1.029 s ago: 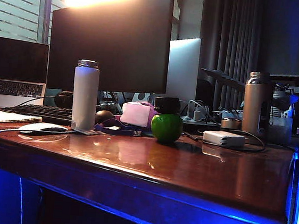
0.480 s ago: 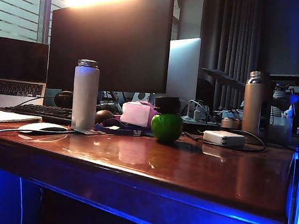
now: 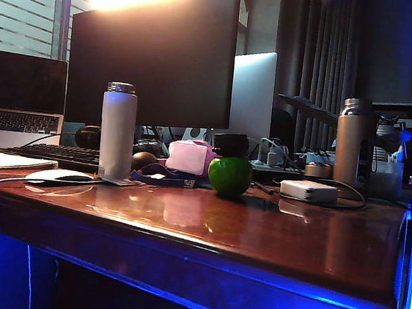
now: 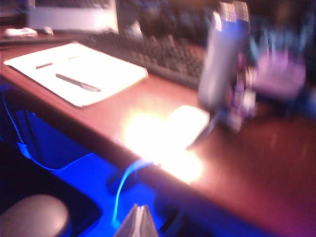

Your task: Stack the black thermos bottle cap from the table onto the green apple.

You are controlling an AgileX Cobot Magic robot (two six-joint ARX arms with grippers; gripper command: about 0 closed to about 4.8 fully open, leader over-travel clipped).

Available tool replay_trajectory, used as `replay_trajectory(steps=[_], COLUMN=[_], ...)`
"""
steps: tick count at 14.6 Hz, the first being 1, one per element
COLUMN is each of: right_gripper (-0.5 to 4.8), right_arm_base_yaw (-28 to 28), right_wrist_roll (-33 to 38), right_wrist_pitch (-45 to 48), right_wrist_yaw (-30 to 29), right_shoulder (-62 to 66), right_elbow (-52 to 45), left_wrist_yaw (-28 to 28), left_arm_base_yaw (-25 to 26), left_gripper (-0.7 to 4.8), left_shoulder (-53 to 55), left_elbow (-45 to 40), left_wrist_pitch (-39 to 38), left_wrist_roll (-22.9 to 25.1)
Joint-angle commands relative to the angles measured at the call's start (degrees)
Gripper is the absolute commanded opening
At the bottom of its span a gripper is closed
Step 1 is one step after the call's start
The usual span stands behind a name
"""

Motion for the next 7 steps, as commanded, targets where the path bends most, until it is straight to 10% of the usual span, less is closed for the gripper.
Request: replay_trajectory(steps=[1,7], right_gripper=[-0.03,-0.03], right_arm_base_yaw=[0.11,0.09], right_wrist_roll=[1.77,7.21], right_wrist_pitch=[11.41,9.90], right_wrist_yaw=[0.31,4.46], right_shoulder=[-3.21,-29.88], right_elbow=[-10.82,-33.86], left_wrist_yaw=[2.36,2.99], left_arm_base_yaw=[0.02,0.04], left_gripper=[-0.03,-0.04], left_shoulder=[-0.04,-0.04], left_elbow=[-3.13,-3.74], left_wrist_pitch=[0.68,-0.59], left_wrist_roll=[4.96,6.86])
